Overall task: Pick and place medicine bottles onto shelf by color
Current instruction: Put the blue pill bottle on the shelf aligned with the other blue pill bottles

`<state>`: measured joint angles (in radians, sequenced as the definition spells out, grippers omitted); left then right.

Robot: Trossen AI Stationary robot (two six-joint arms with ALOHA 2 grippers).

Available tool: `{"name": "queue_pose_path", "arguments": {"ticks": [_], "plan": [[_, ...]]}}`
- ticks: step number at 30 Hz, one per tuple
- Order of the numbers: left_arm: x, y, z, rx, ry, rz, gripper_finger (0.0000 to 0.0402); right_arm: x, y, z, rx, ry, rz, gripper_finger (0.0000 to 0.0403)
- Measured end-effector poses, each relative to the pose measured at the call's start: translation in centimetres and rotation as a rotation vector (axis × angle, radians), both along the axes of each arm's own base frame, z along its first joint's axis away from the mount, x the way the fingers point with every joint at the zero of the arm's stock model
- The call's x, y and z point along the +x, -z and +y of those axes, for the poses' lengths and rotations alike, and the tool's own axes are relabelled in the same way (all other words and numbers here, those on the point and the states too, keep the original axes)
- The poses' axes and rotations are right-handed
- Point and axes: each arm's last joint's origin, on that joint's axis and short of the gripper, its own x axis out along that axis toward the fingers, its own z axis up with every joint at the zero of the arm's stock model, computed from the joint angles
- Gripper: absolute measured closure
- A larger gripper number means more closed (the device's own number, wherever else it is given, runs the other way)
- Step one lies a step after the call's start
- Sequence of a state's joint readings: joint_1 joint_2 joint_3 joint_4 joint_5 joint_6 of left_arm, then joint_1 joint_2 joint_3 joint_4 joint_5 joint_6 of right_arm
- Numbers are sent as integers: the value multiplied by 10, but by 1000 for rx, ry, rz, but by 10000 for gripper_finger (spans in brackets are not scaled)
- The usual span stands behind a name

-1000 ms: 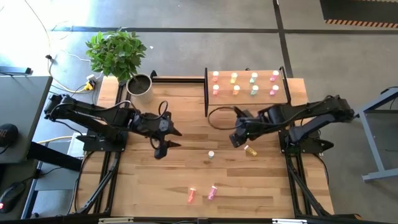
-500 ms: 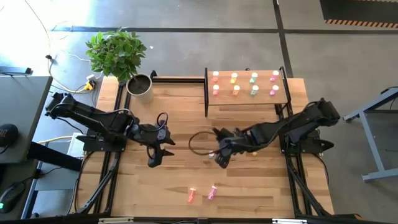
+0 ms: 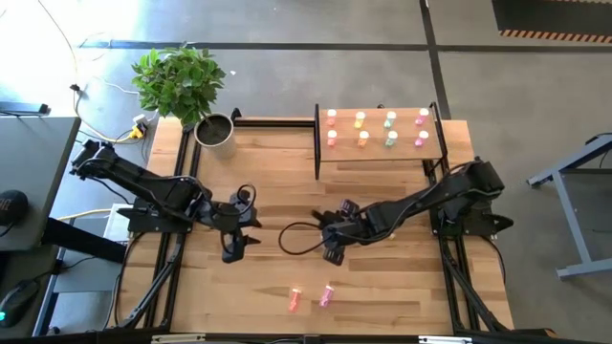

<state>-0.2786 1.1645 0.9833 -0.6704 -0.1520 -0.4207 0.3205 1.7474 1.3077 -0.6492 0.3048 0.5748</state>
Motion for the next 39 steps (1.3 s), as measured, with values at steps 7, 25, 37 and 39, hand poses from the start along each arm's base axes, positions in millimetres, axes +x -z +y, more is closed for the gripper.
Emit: {"name": "queue_pose_path", "arguments": {"ticks": [7,25,37,39], "plan": [[-1,0,-2,6,-17,-5,193,10,17,-2,-10,7,22,194],[0,0,-2,5,-22,-6,193,19,49,1,-25,23,98,195],[0,0,-2,17,-33,-10,193,19,51,2,13,21,112,274],[0,0,-2,17,-33,-10,193,20,52,3,24,16,108,283]]}}
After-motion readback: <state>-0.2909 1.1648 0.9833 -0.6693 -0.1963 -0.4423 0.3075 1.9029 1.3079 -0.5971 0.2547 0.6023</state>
